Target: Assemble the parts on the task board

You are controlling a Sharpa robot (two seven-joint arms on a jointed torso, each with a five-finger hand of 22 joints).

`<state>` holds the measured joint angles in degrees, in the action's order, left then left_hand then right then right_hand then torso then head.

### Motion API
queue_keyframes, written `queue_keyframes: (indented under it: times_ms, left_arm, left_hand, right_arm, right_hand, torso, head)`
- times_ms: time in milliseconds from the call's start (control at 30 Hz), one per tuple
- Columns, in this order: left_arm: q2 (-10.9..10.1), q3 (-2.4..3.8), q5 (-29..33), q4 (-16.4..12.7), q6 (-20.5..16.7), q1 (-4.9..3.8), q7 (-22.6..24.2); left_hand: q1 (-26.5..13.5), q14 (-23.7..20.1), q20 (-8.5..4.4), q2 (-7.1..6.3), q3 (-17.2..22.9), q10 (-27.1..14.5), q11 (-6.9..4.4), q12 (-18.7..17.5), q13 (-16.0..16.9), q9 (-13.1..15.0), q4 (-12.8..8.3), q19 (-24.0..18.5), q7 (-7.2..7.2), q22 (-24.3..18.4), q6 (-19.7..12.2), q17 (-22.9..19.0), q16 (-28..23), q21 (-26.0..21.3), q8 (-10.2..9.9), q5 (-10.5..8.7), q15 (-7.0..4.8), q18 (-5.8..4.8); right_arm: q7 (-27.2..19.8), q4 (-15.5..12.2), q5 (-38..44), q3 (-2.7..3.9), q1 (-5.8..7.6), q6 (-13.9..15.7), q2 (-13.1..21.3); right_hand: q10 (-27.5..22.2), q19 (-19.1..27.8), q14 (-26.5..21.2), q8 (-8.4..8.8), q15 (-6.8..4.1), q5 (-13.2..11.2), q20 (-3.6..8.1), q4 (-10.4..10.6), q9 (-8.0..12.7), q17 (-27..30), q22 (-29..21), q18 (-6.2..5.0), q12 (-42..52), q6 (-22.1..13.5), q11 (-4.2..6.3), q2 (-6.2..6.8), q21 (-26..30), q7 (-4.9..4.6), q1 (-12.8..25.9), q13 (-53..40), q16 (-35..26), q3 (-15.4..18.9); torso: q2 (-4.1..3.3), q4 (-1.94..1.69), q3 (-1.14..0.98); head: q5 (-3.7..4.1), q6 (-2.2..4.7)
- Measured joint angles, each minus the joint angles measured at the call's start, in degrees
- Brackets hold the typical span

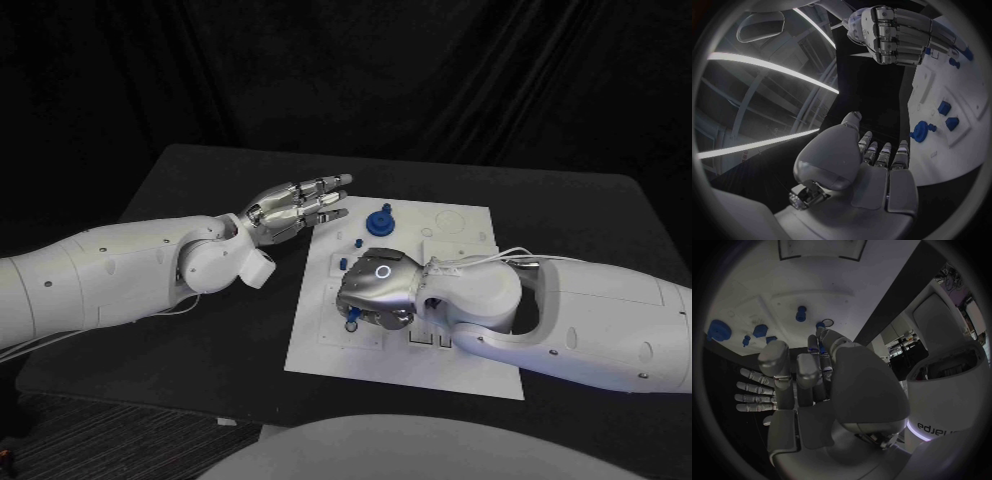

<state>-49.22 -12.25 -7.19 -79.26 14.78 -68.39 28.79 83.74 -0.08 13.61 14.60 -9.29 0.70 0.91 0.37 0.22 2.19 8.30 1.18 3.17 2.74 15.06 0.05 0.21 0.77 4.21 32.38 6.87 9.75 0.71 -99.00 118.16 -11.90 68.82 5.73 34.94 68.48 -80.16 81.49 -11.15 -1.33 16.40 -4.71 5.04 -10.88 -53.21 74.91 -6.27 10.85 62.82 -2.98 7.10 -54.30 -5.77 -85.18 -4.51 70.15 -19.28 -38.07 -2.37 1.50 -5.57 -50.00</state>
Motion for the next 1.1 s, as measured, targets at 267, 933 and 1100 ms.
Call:
queue_keyframes:
  times_ms: [267,933,1100]
  left_arm:
    - [-0.02,0.00,0.00,0.02,0.04,0.02,-0.08]
    - [0.06,0.00,0.00,0.12,0.33,0.11,-0.48]
    - [0.06,0.00,0.00,0.12,0.37,0.12,-0.52]
  left_hand:
    - [0.00,0.00,0.00,0.00,0.00,0.00,0.00,0.00,0.00,0.00,0.00,0.00,0.00,0.00,0.00,0.01,0.00,0.00,0.00,0.00,0.00,0.00]
    - [-0.22,0.21,0.00,0.22,0.00,0.00,0.00,0.00,0.00,0.00,0.00,0.00,0.21,-0.06,-0.21,0.04,0.00,0.00,0.00,0.00,0.21,0.00]
    - [-0.22,0.21,0.00,0.22,0.00,-0.22,0.21,0.00,0.00,0.00,0.00,0.00,0.21,-0.06,-0.21,0.05,0.00,0.00,0.00,0.00,0.21,0.00]
  right_arm:
    - [-0.28,-0.56,0.69,0.00,0.00,-0.24,0.13]
    - [-0.34,-1.10,0.81,0.00,-0.01,-1.19,0.38]
    - [-0.33,-0.85,0.61,0.00,-0.08,-1.43,0.26]
  right_hand:
    - [0.00,0.21,0.00,0.01,0.00,-0.01,0.20,0.00,0.00,0.11,0.00,0.01,0.00,-0.09,0.00,0.00,0.00,-0.08,0.00,0.00,0.00,0.00]
    - [0.00,0.21,-0.20,0.11,-0.20,-0.04,0.20,-0.17,0.00,0.25,-0.01,0.01,-0.21,-0.31,0.00,0.02,0.00,-0.09,-0.02,0.04,0.00,-0.14]
    - [0.00,0.21,-0.20,0.11,-0.20,-0.04,0.20,-0.17,0.00,0.25,-0.01,0.01,-0.21,-0.27,0.00,0.08,0.00,-0.19,-0.08,0.04,-0.24,-0.14]
  torso:
    - [0.00,-0.01,0.00]
    - [-0.02,-0.01,-0.01]
    - [-0.02,-0.02,0.01]
  head:
    - [-0.13,0.00]
    - [-0.08,0.00]
    - [-0.26,0.00]
